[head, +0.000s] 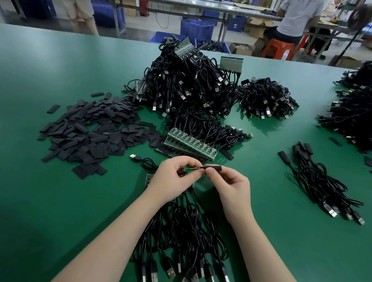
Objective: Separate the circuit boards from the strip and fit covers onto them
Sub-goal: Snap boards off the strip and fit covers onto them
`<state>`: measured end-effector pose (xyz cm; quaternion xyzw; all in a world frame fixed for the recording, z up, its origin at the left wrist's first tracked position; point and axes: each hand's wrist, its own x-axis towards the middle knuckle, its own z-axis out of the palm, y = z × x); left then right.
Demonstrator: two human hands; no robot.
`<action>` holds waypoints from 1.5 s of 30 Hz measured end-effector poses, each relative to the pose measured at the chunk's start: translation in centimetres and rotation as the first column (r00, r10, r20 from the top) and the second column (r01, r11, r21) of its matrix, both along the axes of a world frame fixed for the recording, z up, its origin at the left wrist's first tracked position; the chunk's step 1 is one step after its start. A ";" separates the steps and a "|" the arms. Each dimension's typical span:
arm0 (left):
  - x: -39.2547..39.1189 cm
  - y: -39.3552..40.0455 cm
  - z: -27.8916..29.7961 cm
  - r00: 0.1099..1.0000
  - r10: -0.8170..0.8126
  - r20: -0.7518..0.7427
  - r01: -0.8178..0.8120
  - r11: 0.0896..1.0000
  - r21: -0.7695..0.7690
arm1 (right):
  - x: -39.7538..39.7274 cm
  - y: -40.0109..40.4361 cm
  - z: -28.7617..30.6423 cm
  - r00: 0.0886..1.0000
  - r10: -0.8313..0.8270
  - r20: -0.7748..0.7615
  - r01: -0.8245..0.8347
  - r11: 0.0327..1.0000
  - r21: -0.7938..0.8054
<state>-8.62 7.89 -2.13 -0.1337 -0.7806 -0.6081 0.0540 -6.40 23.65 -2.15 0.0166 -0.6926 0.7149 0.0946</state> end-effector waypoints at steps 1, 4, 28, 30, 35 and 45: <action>0.1 0.1 0.0 1.000 -0.003 -0.002 0.003 1.000 -0.005 | 0.0 0.0 0.0 1.000 -0.014 0.005 0.014 1.000 -0.011; 0.2 0.0 -0.2 0.999 0.001 -0.037 -0.003 1.000 -0.030 | -0.1 0.0 -0.1 0.997 -0.075 0.027 0.076 0.996 -0.034; -0.1 -0.4 -0.8 0.991 0.076 -0.109 -0.097 0.974 -0.202 | 0.2 -0.1 -0.7 0.978 -0.198 -0.064 0.200 0.980 0.021; 0.0 -0.3 -0.8 0.992 0.063 -0.107 -0.086 0.972 -0.218 | 0.3 -0.1 -0.5 0.983 -0.170 -0.065 0.170 0.985 0.007; 0.0 -0.2 -0.7 0.991 0.003 -0.135 -0.039 0.964 -0.263 | 0.5 -0.1 -0.5 0.990 -0.132 -0.050 0.131 0.991 -0.007; 0.0 -0.3 -0.5 0.994 -0.017 -0.109 -0.008 0.974 -0.225 | 0.4 -0.1 -0.3 0.988 -0.127 -0.084 0.129 0.992 0.016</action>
